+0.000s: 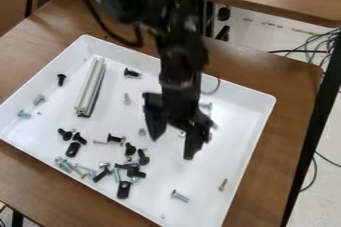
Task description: Sweep into pile
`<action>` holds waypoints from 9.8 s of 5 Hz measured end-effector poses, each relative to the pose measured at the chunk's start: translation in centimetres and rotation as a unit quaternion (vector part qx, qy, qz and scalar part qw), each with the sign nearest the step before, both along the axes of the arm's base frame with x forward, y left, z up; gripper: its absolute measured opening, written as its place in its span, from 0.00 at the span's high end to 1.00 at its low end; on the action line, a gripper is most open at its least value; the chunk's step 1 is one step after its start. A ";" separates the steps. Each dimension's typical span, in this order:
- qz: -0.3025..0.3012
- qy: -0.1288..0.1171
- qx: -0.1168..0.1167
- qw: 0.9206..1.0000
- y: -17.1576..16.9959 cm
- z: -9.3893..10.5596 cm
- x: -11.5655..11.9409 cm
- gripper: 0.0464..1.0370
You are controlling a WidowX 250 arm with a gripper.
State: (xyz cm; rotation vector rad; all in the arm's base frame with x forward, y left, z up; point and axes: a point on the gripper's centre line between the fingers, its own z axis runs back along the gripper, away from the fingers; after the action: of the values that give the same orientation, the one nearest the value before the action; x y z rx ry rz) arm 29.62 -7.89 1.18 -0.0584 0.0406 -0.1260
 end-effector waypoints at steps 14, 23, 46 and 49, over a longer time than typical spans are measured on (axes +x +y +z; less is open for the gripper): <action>0.272 0.021 0.026 0.962 18.4 -4.8 4.1 0.69; 0.122 0.001 0.124 0.985 27.0 -3.5 4.2 0.69; -0.288 0.073 -0.010 0.955 26.0 -5.3 1.5 0.69; -0.175 0.056 -0.014 0.983 23.9 -6.1 -4.8 0.69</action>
State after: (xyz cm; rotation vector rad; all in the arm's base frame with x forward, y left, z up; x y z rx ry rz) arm 24.80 16.00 -4.87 -0.0855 0.1619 -0.4751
